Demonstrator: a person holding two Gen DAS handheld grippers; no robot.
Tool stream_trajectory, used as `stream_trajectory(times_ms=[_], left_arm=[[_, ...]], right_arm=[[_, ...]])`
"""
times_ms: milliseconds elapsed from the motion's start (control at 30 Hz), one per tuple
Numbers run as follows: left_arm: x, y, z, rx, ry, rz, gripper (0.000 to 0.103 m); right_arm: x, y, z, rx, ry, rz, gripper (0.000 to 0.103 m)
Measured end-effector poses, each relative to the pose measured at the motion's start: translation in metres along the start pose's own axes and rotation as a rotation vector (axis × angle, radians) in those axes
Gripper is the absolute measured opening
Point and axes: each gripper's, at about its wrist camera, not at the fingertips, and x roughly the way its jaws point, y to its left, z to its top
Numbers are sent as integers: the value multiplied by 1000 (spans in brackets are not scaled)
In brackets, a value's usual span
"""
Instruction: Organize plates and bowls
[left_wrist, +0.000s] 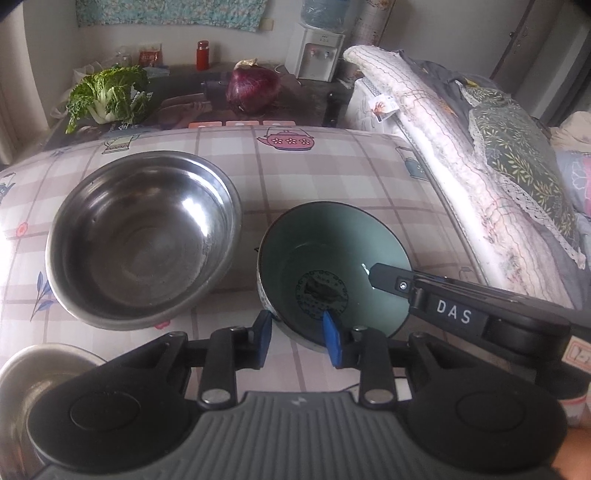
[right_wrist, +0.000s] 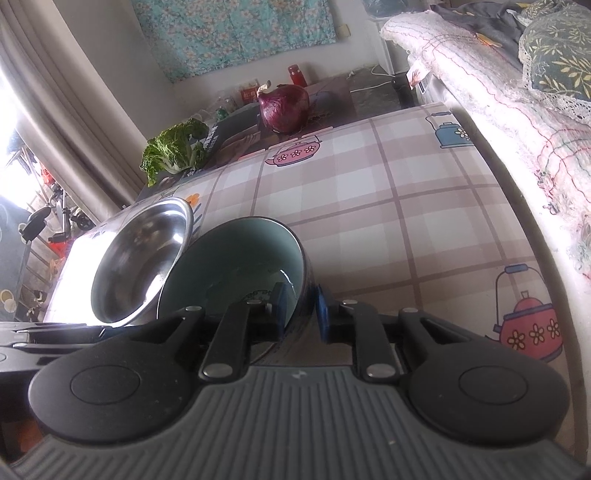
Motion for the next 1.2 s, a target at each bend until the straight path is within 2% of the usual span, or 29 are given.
stream_trajectory(times_ms=[233,300,700,1200], left_arm=[[-6,1,-5,11,-1,-30,32],[-5,3,-4,2,0,-27,30],[9,3,3,31,-15,51,23],[2,-2,1,63,-33,69,21]], right_arm=[[-4,-6,-2,11,14,27,16],[-5,-7,-3,20,11,31,17],[-7,-3,-5,8,1,14,17],[-9,1,-7,-1,-4,0,17]])
